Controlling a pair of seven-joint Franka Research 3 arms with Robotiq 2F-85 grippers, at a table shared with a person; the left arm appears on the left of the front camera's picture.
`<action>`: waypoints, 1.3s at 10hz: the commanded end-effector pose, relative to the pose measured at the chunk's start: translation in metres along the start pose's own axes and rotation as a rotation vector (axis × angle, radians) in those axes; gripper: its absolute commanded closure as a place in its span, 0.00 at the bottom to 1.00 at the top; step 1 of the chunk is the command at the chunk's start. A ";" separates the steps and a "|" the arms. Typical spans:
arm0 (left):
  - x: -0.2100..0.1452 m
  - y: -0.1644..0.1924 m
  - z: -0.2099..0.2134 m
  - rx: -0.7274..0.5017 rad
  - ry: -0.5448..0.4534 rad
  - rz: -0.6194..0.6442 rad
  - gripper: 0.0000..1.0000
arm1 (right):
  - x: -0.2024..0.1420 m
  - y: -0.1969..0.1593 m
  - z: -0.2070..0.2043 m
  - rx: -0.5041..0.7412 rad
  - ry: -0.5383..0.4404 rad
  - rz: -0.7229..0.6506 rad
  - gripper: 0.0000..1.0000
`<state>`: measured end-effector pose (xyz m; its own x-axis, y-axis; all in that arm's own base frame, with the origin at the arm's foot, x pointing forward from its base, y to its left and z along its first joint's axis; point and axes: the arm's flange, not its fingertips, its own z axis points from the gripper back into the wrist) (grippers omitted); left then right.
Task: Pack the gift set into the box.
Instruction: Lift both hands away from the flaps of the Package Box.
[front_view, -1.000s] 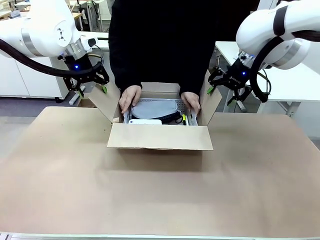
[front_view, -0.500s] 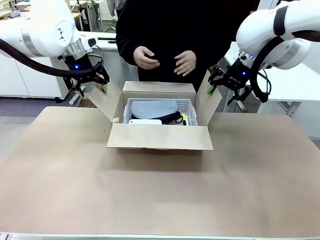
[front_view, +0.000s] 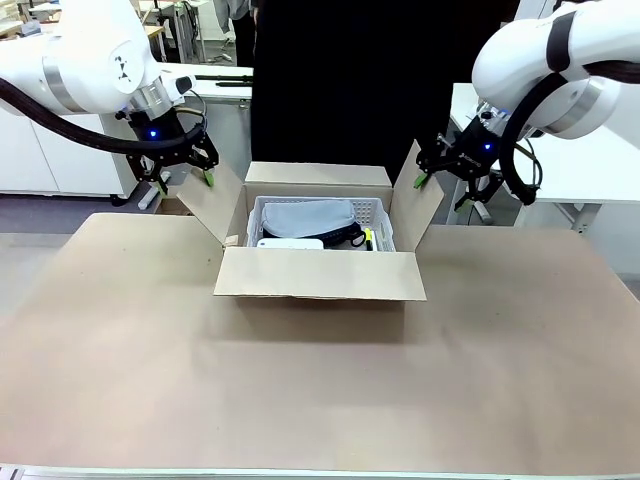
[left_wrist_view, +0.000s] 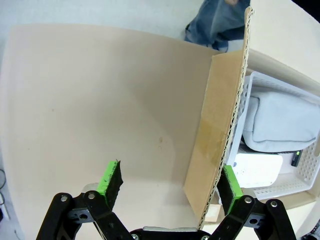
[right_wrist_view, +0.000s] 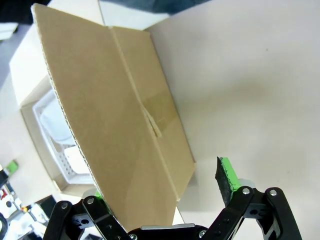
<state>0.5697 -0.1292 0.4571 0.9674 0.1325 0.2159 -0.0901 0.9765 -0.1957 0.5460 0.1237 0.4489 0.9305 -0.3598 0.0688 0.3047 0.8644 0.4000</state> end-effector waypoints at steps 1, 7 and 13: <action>0.000 0.000 0.000 0.021 -0.010 0.011 0.00 | 0.000 0.001 0.001 -0.005 0.001 0.006 0.00; 0.000 0.000 0.000 0.021 -0.010 0.011 0.00 | 0.000 0.001 0.001 -0.005 0.001 0.006 0.00; -0.011 -0.004 0.029 -0.229 0.093 -0.111 0.00 | -0.018 0.000 0.028 0.187 0.041 0.128 0.00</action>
<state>0.5665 -0.1348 0.4640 0.9737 0.0978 0.2056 -0.0425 0.9653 -0.2577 0.5436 0.1262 0.4572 0.9411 -0.3285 0.0799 0.2617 0.8575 0.4430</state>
